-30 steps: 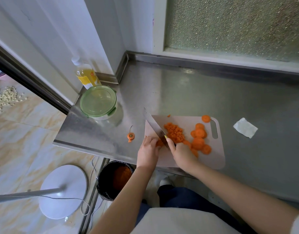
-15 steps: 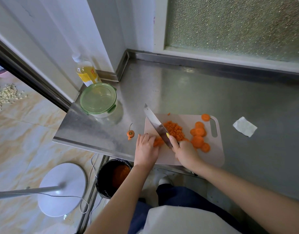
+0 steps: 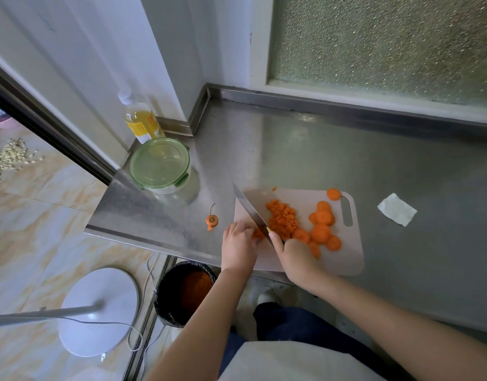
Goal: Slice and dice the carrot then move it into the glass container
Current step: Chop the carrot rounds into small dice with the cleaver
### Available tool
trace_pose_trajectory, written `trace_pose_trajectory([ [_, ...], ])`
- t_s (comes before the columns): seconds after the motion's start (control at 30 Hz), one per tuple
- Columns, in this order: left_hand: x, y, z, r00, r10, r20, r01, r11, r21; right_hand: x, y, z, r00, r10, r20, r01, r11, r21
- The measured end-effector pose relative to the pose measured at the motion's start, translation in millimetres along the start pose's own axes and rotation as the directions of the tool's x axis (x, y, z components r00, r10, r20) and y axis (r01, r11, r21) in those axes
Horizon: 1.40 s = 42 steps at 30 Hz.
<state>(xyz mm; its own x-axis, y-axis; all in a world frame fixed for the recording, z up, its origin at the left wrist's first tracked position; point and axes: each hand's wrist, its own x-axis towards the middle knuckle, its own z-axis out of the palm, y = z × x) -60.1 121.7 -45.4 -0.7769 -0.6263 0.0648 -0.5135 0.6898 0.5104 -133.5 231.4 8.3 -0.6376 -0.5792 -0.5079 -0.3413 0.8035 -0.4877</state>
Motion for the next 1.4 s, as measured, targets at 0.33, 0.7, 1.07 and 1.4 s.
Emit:
trace_pose_trajectory([
  [0.33, 0.4, 4.0, -4.1, 0.999, -0.035, 0.019, 0.036, 0.998, -0.059, 11.7, -5.2, 11.5, 0.989, -0.112, -0.097, 0.092, 0.977, -0.191],
  [0.7, 2.3, 10.5, -14.7, 0.990, -0.091, 0.109, 0.097, 0.994, -0.053, 26.3, 5.9, -9.4, 0.999, 0.026, -0.028, -0.024, 0.996, 0.089],
  [1.07, 5.6, 6.1, -15.6, 0.979, -0.113, 0.170, 0.121, 0.992, -0.037, 10.5, 8.7, -4.1, 0.999, -0.015, -0.052, 0.019, 0.997, 0.072],
  [1.4, 6.0, 7.5, -10.9, 0.971, -0.170, 0.166, 0.184, 0.980, -0.072, -0.8, 6.0, -10.5, 0.999, 0.010, 0.043, -0.014, 0.995, 0.100],
])
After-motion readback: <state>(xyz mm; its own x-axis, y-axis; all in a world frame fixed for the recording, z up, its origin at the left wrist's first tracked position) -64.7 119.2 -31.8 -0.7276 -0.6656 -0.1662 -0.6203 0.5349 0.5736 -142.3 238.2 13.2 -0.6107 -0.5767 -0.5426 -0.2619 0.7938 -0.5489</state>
